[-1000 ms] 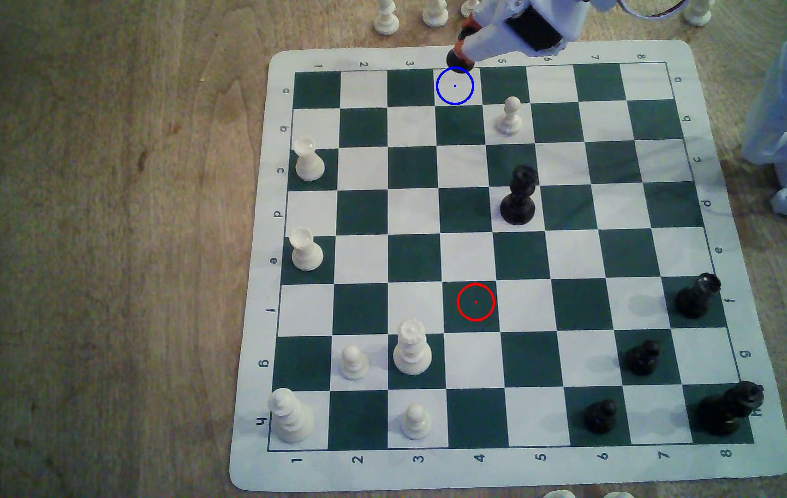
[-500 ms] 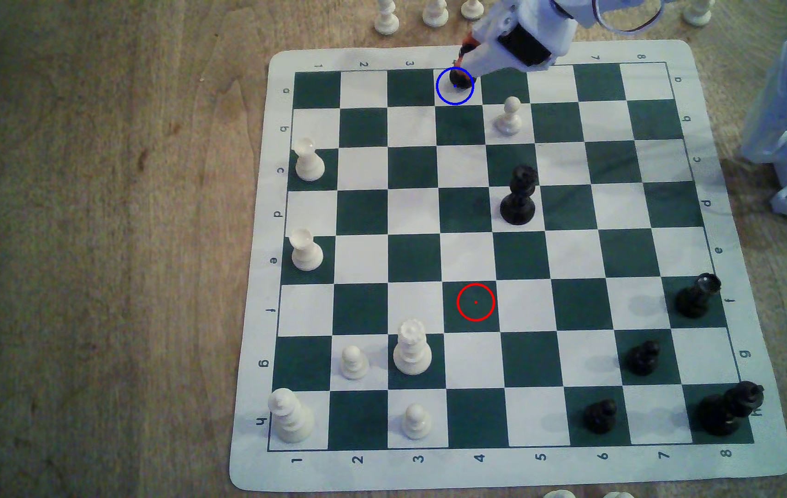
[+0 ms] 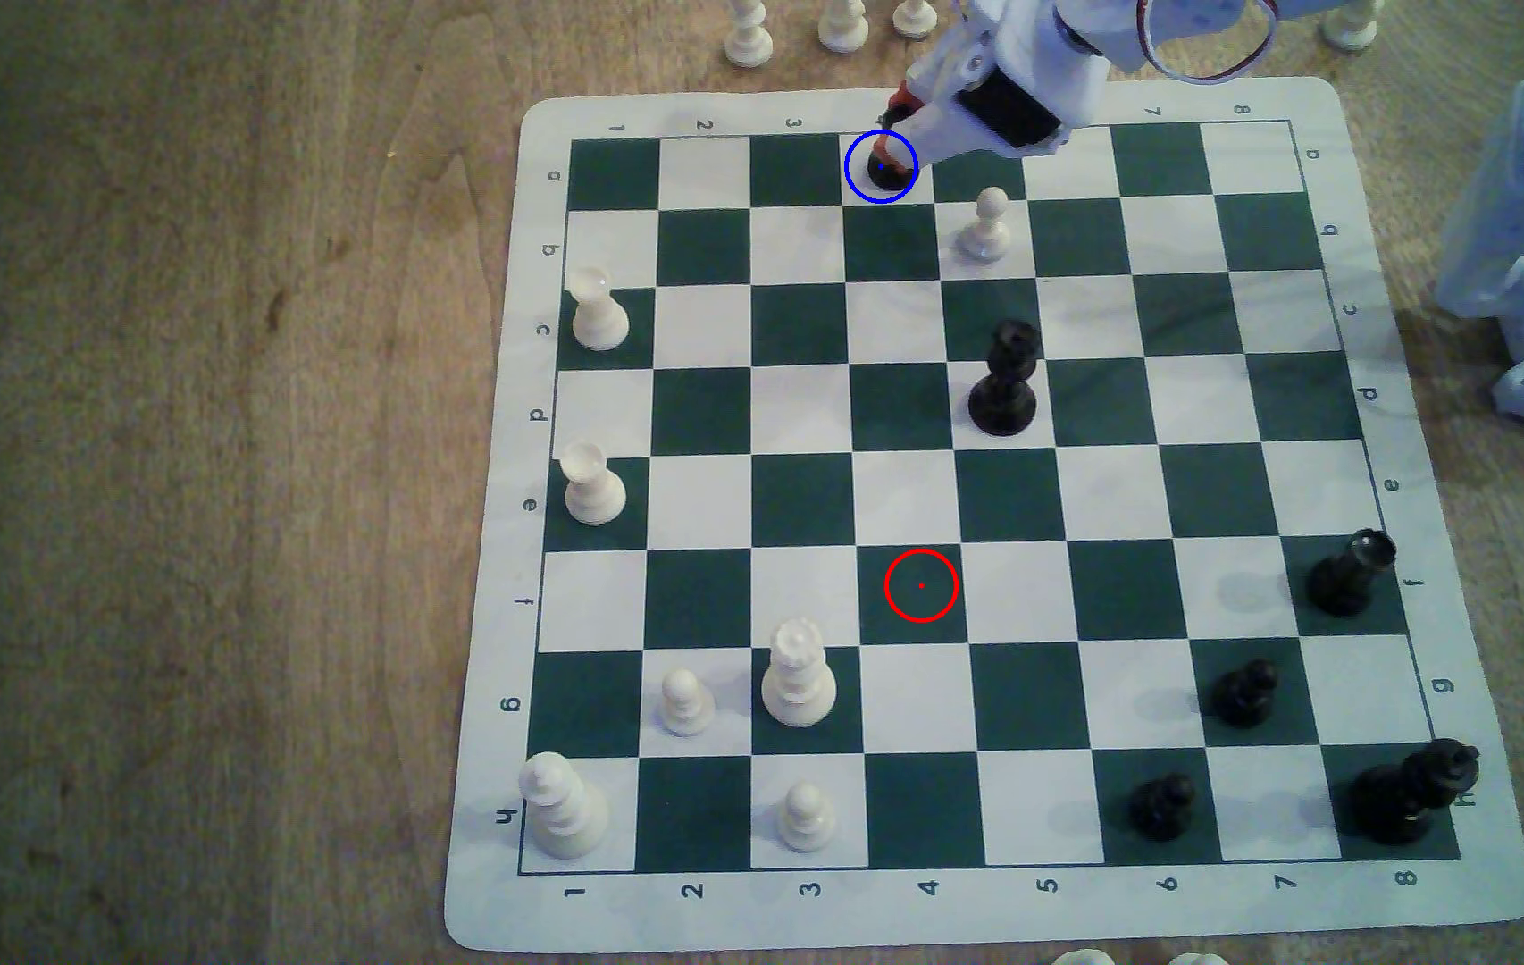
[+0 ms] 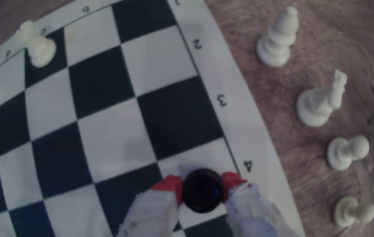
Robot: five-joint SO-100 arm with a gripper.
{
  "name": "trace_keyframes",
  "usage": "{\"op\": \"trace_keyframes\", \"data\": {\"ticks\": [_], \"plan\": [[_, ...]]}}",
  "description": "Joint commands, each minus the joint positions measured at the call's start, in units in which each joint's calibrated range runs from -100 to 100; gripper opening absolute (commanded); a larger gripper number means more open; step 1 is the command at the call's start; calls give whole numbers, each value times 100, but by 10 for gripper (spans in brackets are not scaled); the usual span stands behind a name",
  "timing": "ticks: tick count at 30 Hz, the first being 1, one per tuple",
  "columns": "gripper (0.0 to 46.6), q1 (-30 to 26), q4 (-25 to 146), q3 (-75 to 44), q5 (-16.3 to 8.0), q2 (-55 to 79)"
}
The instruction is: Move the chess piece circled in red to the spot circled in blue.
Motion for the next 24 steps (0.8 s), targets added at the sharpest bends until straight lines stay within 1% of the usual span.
{"op": "trace_keyframes", "data": {"ticks": [1,2,4,6,12,18,24], "plan": [[5,-1,-100,-388,-29,-57],[100,14,-100,-406,-34,-57],[217,22,-100,-406,-49,-57],[262,22,-92,-370,-54,-66],[296,45,105,-361,20,-125],[291,147,457,-352,98,-354],[285,92,907,-315,78,-881]]}}
